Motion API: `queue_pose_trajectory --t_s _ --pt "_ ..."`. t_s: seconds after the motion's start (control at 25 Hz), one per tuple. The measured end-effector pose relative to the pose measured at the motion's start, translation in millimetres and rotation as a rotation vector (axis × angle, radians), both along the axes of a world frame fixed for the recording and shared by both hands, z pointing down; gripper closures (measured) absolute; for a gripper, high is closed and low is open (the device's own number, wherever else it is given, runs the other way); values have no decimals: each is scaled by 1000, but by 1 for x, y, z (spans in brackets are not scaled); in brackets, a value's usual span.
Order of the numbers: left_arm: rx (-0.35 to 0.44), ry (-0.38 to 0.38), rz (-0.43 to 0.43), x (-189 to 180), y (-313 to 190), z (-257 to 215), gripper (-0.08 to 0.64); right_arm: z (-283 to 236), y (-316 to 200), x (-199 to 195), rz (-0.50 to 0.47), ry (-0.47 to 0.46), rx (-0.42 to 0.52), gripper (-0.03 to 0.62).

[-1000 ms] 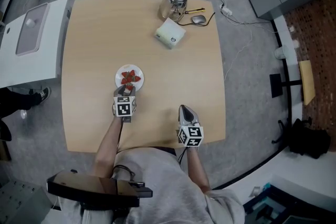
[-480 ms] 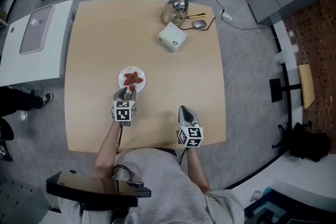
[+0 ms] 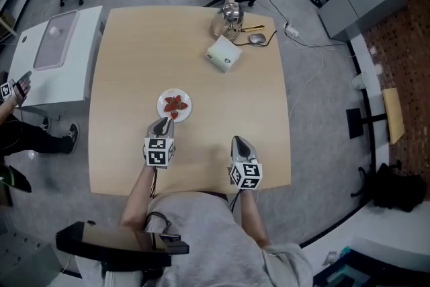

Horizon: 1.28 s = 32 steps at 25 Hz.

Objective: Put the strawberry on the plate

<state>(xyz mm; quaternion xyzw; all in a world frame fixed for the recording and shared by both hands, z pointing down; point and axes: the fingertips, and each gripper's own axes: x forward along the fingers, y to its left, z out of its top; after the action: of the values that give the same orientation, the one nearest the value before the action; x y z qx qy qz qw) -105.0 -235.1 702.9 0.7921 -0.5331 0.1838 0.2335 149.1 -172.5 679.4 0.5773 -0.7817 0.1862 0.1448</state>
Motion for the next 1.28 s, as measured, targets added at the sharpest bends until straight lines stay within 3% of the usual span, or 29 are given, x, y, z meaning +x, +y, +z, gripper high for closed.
queue_pose_trajectory --t_s 0.36,0.84,1.28 --pt "116 7 -39 -25 20 -46 535 -11 1 -8 -11 -4 43 584" --pt "195 40 0 -24 51 -84 540 -36 13 -24 -36 -16 107 584" --pt "204 46 28 -27 90 -90 540 -50 42 -16 -11 -37 133 584"
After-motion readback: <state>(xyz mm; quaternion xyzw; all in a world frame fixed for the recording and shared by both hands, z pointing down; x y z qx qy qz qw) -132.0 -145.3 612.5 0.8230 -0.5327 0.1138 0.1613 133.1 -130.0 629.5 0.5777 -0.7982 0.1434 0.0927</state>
